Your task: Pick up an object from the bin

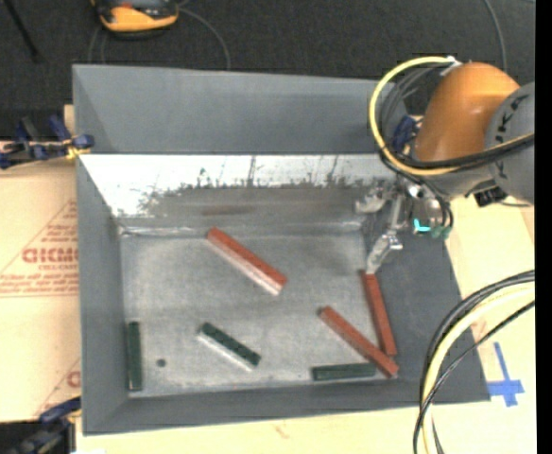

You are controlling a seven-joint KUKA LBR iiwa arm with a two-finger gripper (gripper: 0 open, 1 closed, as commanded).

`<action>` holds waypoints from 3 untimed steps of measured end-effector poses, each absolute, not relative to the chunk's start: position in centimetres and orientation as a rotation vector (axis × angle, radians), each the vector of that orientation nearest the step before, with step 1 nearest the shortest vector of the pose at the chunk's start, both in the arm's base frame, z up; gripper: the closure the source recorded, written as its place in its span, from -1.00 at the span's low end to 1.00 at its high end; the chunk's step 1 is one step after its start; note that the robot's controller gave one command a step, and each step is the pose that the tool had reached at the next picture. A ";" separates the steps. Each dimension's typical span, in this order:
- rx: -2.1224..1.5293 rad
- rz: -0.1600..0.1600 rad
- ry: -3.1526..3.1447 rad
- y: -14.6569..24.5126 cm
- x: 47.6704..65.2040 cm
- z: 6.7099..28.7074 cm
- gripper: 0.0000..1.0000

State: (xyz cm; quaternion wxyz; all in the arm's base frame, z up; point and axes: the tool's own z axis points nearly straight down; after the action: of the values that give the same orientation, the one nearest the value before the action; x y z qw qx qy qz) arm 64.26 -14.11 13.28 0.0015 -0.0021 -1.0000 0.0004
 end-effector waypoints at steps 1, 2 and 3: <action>-0.003 0.004 -3.147 -14.1 64.5 13.8 -1.00; 0.474 0.005 -3.114 -13.8 61.8 10.0 -1.00; 0.734 0.002 -3.075 -13.5 61.4 9.2 -1.00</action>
Offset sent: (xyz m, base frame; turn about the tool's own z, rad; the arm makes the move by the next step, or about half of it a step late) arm -0.0454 0.0045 -0.0628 -0.5123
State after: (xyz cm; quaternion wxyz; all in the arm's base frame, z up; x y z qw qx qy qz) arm 61.44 -13.54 9.25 -0.0098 0.2323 -0.9726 0.0007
